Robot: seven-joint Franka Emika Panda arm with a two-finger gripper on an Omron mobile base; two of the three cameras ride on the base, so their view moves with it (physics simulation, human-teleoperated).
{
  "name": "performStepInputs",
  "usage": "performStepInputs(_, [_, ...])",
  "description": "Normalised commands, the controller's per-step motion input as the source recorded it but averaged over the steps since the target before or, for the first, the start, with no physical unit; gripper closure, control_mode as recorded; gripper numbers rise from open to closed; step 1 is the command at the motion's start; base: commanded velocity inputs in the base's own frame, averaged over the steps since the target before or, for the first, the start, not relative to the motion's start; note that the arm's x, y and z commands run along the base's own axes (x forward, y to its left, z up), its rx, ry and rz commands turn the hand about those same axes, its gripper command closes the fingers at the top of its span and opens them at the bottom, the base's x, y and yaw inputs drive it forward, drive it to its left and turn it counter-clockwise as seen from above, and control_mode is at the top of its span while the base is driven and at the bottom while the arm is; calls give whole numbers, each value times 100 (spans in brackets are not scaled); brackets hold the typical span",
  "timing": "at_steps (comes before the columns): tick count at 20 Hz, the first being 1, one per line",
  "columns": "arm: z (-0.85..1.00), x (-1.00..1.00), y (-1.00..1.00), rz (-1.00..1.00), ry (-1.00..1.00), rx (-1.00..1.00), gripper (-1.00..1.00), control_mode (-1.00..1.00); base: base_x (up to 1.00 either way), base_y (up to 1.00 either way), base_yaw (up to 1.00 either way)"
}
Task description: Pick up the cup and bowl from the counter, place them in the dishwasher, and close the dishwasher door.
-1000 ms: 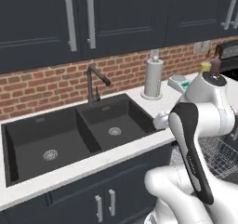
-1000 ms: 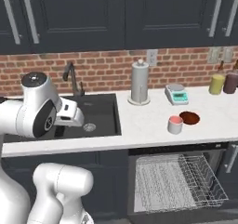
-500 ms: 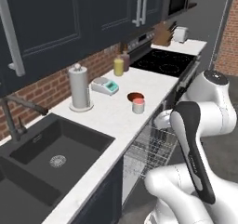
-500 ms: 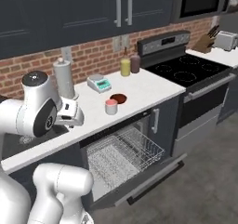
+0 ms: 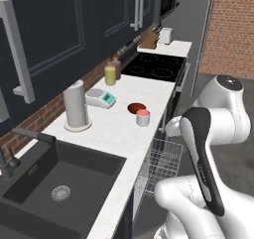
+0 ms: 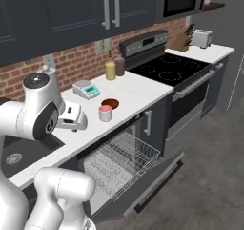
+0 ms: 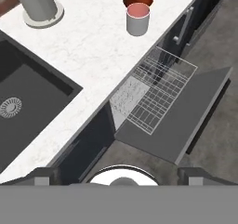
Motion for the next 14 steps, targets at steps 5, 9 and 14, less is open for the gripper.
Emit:
performStepInputs(5, [0,0,0,0,0,0,-100,100,12,-1,-25])
performStepInputs(9, [0,0,0,0,0,0,-100,100,19,17,-40])
performStepInputs(14, [0,0,0,0,0,0,-100,100,23,45,-17])
